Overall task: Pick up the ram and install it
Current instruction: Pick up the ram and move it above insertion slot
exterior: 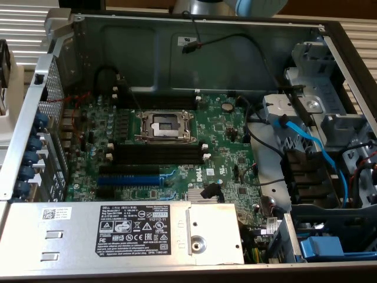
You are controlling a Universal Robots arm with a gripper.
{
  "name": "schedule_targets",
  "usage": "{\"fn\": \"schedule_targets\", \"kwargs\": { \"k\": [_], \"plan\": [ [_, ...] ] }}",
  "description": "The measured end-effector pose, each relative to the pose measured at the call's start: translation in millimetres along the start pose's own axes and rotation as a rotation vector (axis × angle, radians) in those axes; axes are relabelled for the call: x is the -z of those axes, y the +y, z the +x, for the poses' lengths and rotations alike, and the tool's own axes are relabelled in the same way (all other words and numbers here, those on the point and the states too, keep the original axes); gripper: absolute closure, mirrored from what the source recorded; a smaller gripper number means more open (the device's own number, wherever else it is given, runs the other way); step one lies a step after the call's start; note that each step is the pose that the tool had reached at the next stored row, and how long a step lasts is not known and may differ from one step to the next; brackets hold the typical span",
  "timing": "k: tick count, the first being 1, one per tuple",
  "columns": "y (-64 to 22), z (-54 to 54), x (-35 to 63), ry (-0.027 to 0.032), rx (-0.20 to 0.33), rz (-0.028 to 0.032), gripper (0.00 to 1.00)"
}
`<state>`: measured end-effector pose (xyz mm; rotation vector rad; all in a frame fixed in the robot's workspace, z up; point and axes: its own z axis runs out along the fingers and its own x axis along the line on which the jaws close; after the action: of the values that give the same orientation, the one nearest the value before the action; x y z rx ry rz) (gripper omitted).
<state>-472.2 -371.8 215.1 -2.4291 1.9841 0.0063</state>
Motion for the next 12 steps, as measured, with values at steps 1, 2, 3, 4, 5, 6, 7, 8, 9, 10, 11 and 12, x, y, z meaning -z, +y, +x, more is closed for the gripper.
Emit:
{"fn": "schedule_targets", "kwargs": {
  "k": [1,2,3,4,5,6,7,8,9,10,11,12],
  "plan": [
    [0.0,0.0,4.7,0.0002,0.000,0.0000,0.88],
    [0.0,-0.1,9.3,0.0004,0.000,0.0000,0.88],
    [0.0,-0.1,13.8,0.0006,0.000,-0.0002,0.88],
    [0.0,-0.1,18.4,0.0008,0.000,-0.0002,0.88],
    [0.0,-0.1,23.1,0.0010,0.000,-0.0003,0.88],
    [-0.1,-0.2,27.7,0.0012,0.000,-0.0002,0.88],
    [-0.1,-0.3,31.8,0.0015,0.000,-0.0002,0.88],
    [-0.1,-0.4,36.4,0.0017,0.000,-0.0004,0.88],
    [-0.1,-0.4,41.1,0.0018,0.000,-0.0004,0.88],
    [-0.1,-0.5,45.5,0.0019,0.000,-0.0003,0.88],
    [-0.1,-0.5,50.2,0.0021,0.000,-0.0005,0.88],
    [-0.1,-0.5,54.7,0.0025,0.000,-0.0005,0.88]
  ]
}}
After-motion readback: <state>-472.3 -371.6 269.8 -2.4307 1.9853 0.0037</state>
